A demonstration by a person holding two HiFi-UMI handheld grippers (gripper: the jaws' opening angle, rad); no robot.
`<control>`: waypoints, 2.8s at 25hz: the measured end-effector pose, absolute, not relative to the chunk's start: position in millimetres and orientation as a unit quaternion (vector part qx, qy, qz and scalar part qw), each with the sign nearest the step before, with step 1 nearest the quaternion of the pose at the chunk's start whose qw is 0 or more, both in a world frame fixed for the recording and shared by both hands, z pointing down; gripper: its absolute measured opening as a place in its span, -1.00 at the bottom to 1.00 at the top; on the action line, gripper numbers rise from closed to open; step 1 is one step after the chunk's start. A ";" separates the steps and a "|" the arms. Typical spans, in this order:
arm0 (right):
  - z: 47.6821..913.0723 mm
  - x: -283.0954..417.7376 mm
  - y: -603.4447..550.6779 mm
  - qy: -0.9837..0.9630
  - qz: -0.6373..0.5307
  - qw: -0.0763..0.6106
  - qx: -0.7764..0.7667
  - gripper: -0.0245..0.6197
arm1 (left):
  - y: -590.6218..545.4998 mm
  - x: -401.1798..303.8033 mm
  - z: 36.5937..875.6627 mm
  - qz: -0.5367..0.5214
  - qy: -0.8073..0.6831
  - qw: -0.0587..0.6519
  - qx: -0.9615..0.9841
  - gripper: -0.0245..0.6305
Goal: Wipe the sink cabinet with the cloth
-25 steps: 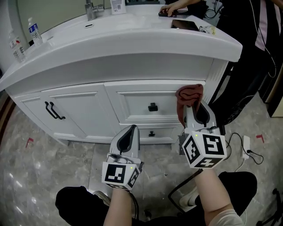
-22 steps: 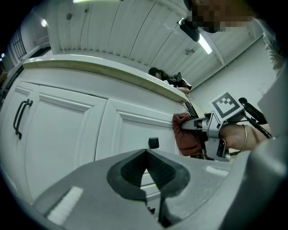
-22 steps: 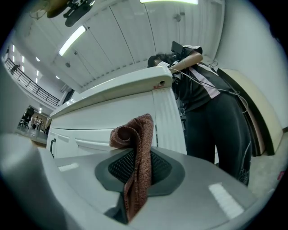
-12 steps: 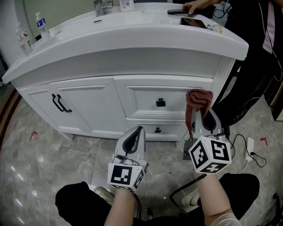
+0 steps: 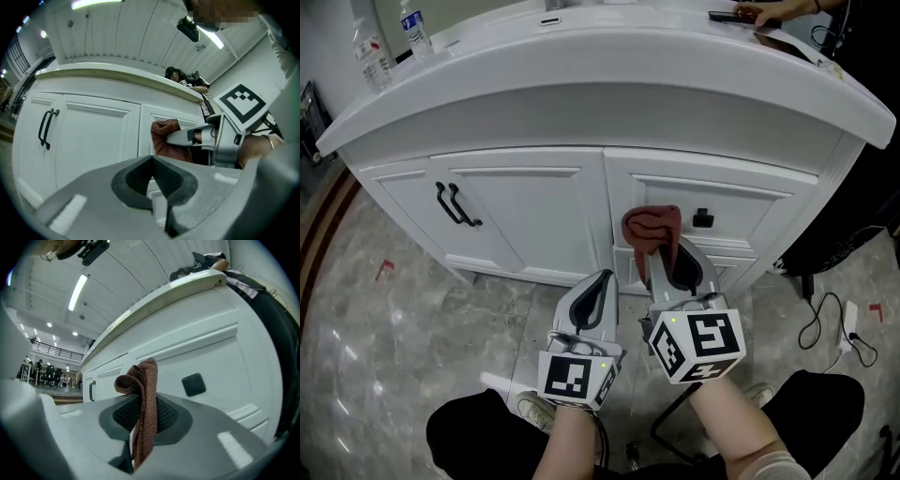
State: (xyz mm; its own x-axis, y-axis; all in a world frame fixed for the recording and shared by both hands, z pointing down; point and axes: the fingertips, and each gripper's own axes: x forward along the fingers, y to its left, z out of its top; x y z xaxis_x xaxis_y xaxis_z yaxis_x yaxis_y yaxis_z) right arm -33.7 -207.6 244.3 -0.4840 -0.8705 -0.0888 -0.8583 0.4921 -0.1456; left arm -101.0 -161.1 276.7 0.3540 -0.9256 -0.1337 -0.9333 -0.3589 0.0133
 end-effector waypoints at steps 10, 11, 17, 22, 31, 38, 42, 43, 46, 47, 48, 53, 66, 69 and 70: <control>250.1 -69.2 -230.8 0.867 -0.042 0.065 -0.493 -0.66 | -172.6 -123.5 283.0 0.072 0.561 0.012 -0.825 -0.92; 249.9 -66.7 -230.6 0.865 -0.039 0.064 -0.495 -0.66 | -174.6 -120.7 281.8 0.073 0.557 0.013 -0.827 -0.92; 250.1 -36.1 -236.4 0.848 -0.037 0.065 -0.524 -0.66 | -183.6 -87.6 286.5 0.067 0.526 0.012 -0.848 -0.92; 251.6 -18.3 -236.7 0.833 -0.058 0.072 -0.546 -0.67 | -185.2 -76.2 289.5 0.070 0.518 0.006 -0.852 -0.92; 266.7 11.8 -232.6 0.813 -0.101 0.070 -0.570 -0.67 | -185.0 -73.8 287.0 0.102 0.517 -0.019 -0.850 -0.92; 259.9 24.1 -217.7 0.819 -0.082 0.063 -0.564 -0.67 | -182.2 -56.8 277.3 0.106 0.506 -0.008 -0.856 -0.92; 251.9 40.6 -213.5 0.812 -0.069 0.075 -0.575 -0.67 | -181.4 -46.3 277.4 0.094 0.498 -0.001 -0.862 -0.92; 249.6 45.2 -212.8 0.809 -0.061 0.078 -0.579 -0.67 | -181.1 -43.9 277.2 0.092 0.496 0.001 -0.864 -0.92; 243.7 58.8 -214.4 0.802 -0.044 0.081 -0.591 -0.67 | -181.0 -38.6 277.0 0.089 0.493 0.007 -0.866 -0.92; 243.5 62.0 -216.5 0.801 -0.048 0.084 -0.591 -0.67 | -181.0 -37.1 278.0 0.087 0.492 0.007 -0.866 -0.92; 243.9 64.7 -218.9 0.799 -0.054 0.086 -0.592 -0.67 | -180.9 -35.5 279.5 0.083 0.492 0.006 -0.867 -0.92; 249.9 80.8 -232.9 0.794 -0.082 0.084 -0.597 -0.67 | -179.4 -26.7 280.9 0.067 0.488 0.011 -0.870 -0.92; 242.2 109.5 -229.9 0.771 -0.050 0.082 -0.630 -0.66 | -184.8 -14.8 288.0 0.066 0.482 0.012 -0.874 -0.92; 238.0 126.5 -227.6 0.757 -0.032 0.080 -0.647 -0.67 | -185.4 -5.0 286.1 0.063 0.476 0.008 -0.877 -0.92; 237.2 131.8 -226.5 0.753 -0.027 0.080 -0.652 -0.67 | -185.5 -2.1 286.0 0.062 0.473 0.008 -0.879 -0.92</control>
State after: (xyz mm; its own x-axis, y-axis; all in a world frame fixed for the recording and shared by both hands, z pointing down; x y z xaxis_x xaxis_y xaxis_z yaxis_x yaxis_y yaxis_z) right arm 131.8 -226.5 237.2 -0.1366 -0.9869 -0.0853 -0.9783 0.1480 -0.1447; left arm -2.1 -185.5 286.0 0.5439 -0.8310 -0.1162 -0.8330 -0.5515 0.0449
